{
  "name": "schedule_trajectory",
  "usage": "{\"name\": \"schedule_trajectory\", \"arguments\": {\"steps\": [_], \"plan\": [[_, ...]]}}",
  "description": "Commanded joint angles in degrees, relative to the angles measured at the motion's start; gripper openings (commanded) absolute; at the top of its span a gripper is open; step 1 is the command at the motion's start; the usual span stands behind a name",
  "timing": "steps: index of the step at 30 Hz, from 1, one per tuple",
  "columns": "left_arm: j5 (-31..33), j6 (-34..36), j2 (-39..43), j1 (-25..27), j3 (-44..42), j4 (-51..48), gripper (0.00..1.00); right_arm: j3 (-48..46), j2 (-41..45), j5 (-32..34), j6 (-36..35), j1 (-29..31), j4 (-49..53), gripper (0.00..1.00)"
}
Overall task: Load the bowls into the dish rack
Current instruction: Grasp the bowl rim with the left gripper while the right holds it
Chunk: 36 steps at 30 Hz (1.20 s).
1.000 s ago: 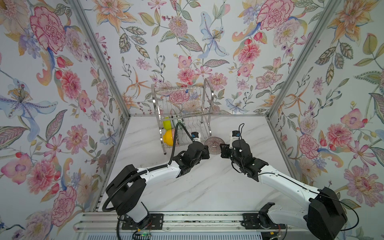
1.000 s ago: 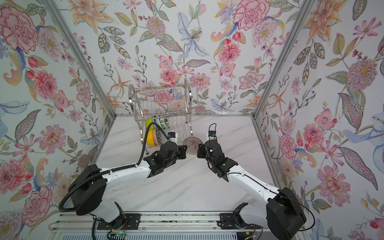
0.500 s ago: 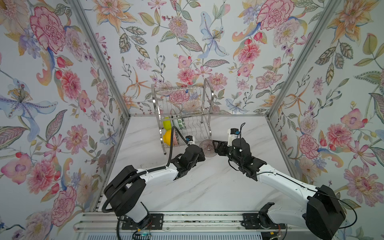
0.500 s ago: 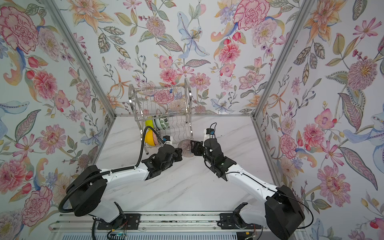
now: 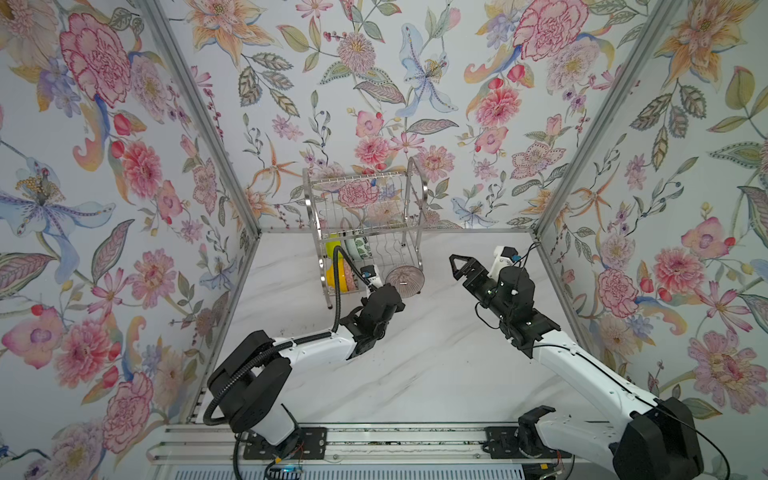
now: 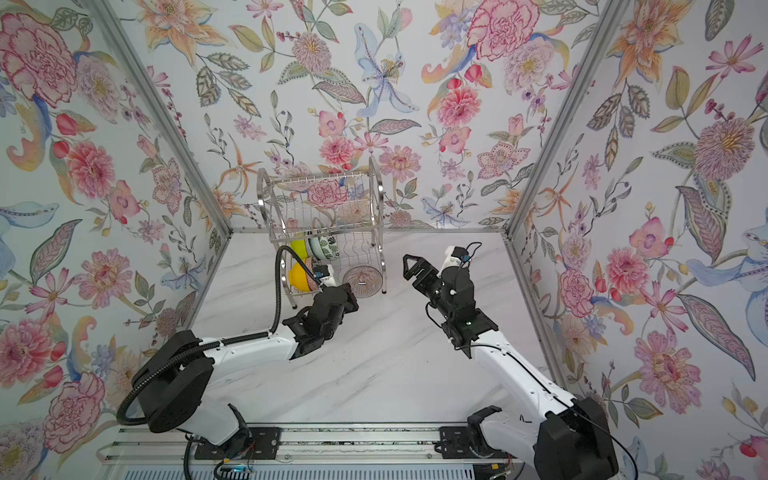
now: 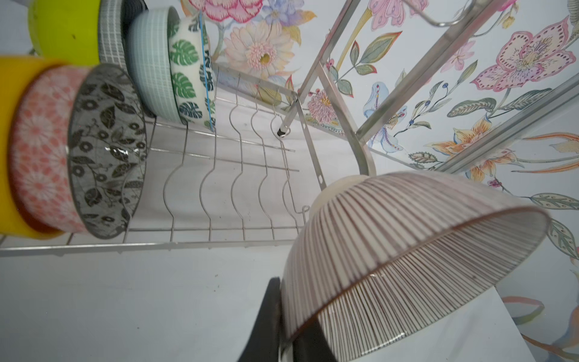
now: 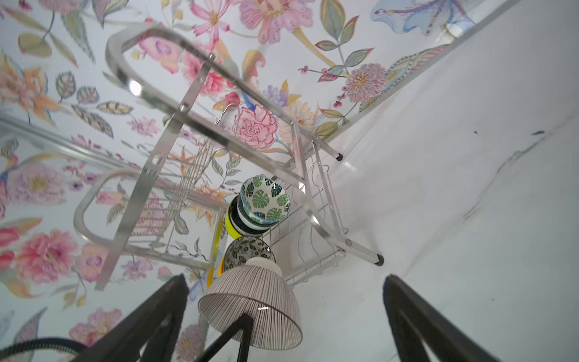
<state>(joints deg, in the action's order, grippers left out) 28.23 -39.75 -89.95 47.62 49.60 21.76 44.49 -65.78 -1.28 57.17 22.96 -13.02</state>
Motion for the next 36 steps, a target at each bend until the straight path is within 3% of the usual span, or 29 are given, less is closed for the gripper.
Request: {"name": "schedule_trajectory", "arguments": {"steps": [1,6,10,20,27,36], "plan": [[7.3,9.0,-1.7,-0.2,2.9,10.4,0.0,2.9,0.2,-2.1,11.7,-1.2,4.7,0.99],[9.4,17.5,-4.3,0.5,2.2,18.6,0.0,3.1,-1.0,-2.6,23.3,-1.0,1.7,0.98],[10.7,25.0,-7.0,1.9,1.7,25.6,0.0,-0.1,-1.9,-2.4,34.3,0.8,-6.9,0.99],[12.7,29.8,-12.3,4.2,1.6,32.4,0.0,-6.5,-6.5,1.3,54.2,6.9,-24.5,0.99],[12.9,32.6,-14.2,5.7,2.0,36.3,0.0,-7.0,-10.6,4.5,59.4,10.5,-30.6,0.94],[13.8,34.1,-15.5,7.2,2.3,38.4,0.0,-6.4,-15.5,8.9,65.6,10.5,-38.4,0.74]]}}
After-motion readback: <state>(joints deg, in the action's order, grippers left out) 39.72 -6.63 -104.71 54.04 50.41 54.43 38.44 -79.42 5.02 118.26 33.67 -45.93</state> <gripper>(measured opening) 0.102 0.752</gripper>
